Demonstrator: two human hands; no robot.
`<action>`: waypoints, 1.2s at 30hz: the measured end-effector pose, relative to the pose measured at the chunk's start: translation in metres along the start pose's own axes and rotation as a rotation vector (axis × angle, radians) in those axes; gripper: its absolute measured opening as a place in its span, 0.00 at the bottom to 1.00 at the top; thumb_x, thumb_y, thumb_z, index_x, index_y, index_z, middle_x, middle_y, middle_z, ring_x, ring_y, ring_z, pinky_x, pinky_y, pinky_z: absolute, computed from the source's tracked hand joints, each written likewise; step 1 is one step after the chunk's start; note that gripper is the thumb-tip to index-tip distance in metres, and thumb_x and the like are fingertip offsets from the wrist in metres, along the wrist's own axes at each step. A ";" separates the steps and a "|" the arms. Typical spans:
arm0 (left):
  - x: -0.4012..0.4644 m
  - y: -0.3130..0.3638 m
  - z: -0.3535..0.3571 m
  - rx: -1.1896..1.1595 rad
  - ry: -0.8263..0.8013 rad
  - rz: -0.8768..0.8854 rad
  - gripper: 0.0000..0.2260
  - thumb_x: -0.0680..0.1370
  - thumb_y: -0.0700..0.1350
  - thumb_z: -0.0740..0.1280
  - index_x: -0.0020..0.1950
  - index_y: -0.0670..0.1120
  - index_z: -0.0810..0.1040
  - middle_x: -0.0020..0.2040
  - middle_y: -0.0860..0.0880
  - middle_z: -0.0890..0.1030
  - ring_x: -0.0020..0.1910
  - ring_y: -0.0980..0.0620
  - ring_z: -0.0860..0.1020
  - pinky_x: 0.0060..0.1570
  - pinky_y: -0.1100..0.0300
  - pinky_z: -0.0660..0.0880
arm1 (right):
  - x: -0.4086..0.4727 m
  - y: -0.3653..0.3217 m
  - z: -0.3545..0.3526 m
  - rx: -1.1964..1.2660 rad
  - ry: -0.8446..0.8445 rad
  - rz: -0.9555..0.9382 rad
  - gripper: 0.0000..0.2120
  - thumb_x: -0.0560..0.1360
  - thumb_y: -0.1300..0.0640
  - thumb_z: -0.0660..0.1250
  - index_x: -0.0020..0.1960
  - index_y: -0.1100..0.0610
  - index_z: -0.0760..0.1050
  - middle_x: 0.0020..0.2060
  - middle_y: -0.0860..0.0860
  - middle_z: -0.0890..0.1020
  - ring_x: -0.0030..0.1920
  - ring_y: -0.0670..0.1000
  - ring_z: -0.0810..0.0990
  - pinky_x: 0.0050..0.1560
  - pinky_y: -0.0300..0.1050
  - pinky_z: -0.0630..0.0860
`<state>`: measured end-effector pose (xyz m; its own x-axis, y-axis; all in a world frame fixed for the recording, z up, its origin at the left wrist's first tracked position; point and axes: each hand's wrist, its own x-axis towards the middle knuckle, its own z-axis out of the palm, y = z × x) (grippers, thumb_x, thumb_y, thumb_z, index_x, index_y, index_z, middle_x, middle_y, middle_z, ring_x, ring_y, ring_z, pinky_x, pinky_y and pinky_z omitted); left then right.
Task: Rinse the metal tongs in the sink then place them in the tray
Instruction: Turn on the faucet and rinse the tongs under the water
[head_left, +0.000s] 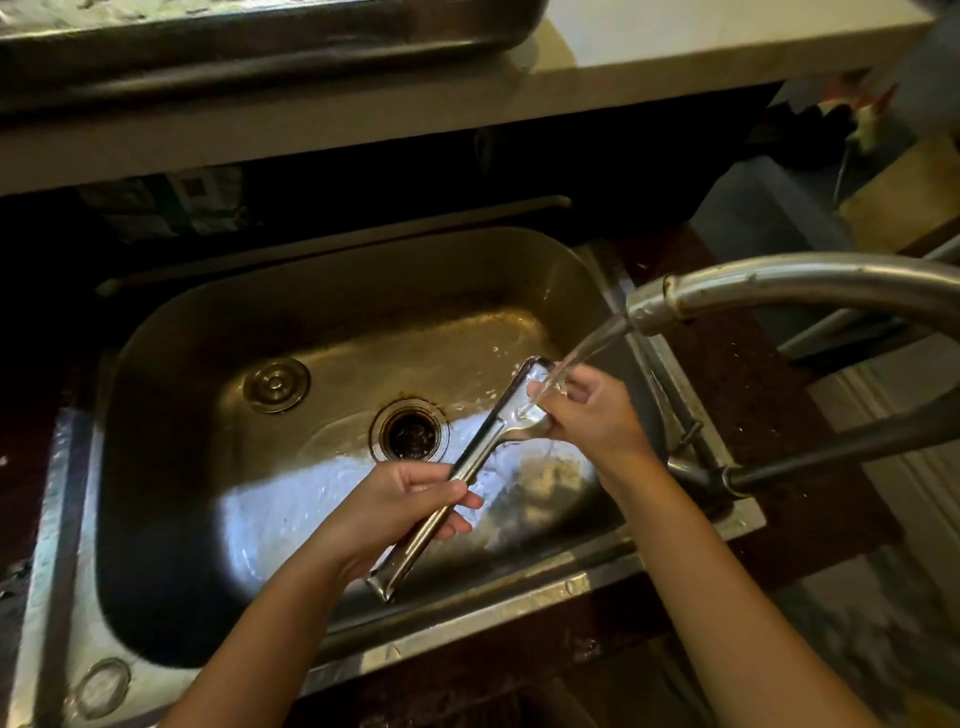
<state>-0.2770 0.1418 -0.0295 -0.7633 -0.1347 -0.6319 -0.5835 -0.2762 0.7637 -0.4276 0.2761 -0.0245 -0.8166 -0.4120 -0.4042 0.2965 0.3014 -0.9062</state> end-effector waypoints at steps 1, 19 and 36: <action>0.001 0.000 0.000 0.032 -0.021 -0.010 0.06 0.76 0.39 0.65 0.48 0.42 0.81 0.40 0.48 0.86 0.32 0.55 0.82 0.35 0.65 0.79 | -0.001 0.002 0.000 0.025 0.029 -0.016 0.11 0.72 0.64 0.69 0.54 0.64 0.77 0.44 0.56 0.81 0.40 0.48 0.80 0.44 0.46 0.80; 0.026 -0.005 -0.016 0.245 -0.237 0.003 0.12 0.68 0.51 0.68 0.44 0.43 0.83 0.43 0.45 0.86 0.42 0.50 0.81 0.48 0.54 0.75 | 0.005 -0.023 -0.030 0.077 0.140 -0.212 0.09 0.73 0.65 0.67 0.46 0.51 0.79 0.39 0.46 0.83 0.36 0.38 0.82 0.39 0.32 0.79; 0.042 0.013 0.000 -0.239 -0.541 -0.087 0.15 0.78 0.45 0.58 0.60 0.40 0.77 0.47 0.46 0.84 0.42 0.51 0.82 0.45 0.58 0.80 | 0.013 -0.025 -0.026 0.207 -0.065 -0.122 0.10 0.77 0.64 0.61 0.45 0.52 0.76 0.31 0.47 0.83 0.35 0.42 0.81 0.40 0.37 0.78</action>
<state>-0.3165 0.1326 -0.0460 -0.7852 0.3846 -0.4854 -0.6192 -0.4798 0.6216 -0.4587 0.2855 -0.0045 -0.8208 -0.4912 -0.2915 0.2987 0.0659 -0.9521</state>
